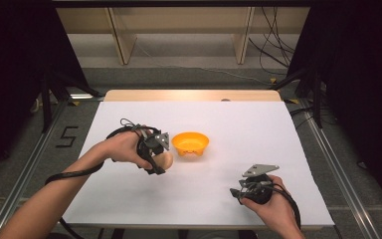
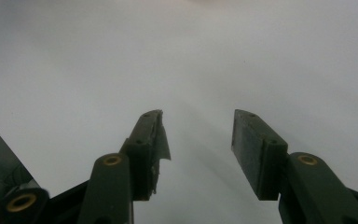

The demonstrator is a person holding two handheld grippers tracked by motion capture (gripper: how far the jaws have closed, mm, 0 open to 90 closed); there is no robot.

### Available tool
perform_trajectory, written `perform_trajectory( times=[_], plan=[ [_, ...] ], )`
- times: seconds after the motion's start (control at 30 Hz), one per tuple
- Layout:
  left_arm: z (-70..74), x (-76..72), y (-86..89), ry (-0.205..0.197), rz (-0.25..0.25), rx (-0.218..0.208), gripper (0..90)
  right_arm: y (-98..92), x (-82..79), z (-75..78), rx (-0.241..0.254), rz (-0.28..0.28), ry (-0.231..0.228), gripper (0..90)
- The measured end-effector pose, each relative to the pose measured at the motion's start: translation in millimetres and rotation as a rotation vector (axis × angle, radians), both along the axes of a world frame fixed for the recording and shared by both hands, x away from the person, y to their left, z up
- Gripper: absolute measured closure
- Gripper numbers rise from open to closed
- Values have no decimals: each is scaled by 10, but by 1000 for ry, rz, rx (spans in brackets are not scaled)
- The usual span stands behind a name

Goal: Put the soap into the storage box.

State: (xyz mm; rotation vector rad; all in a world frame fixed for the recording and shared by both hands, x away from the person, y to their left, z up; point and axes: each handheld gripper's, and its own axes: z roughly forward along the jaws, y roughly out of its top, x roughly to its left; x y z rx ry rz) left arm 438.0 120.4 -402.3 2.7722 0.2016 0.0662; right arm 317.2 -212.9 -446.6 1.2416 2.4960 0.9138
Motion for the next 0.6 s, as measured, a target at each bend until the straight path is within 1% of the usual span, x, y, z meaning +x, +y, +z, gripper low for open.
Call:
perform_trajectory(
  times=[0.03,0.07,0.17,0.3,0.33,0.4,0.43,0.5,0.53,0.57,0.6],
  plan=[
    [-4,0,-3,0,10,-11,318,-1,1,-1,0,1,0,534],
    [4,11,-2,-2,0,-1,318,-1,2,-4,2,0,-2,534],
    [10,23,-7,-3,-1,0,319,-3,6,-4,0,3,-7,534],
    [17,40,-16,-6,4,-5,319,-3,8,-3,1,3,-8,534],
    [14,42,-21,-3,14,-15,319,-2,9,-5,1,4,-7,534],
    [16,48,-26,-3,15,-15,319,-1,9,-8,1,4,-7,533],
    [31,68,-24,-13,-7,5,318,-1,10,-8,2,3,-7,533],
    [34,71,-27,-13,-6,5,319,-1,11,-6,1,2,-8,533],
    [31,63,-37,-8,12,-13,319,0,11,-7,2,2,-9,534],
    [31,63,-37,-8,12,-13,319,0,11,-7,2,2,-9,534],
    [47,77,-40,-13,-4,2,319,-1,12,-7,2,2,-9,533]
  ],
)
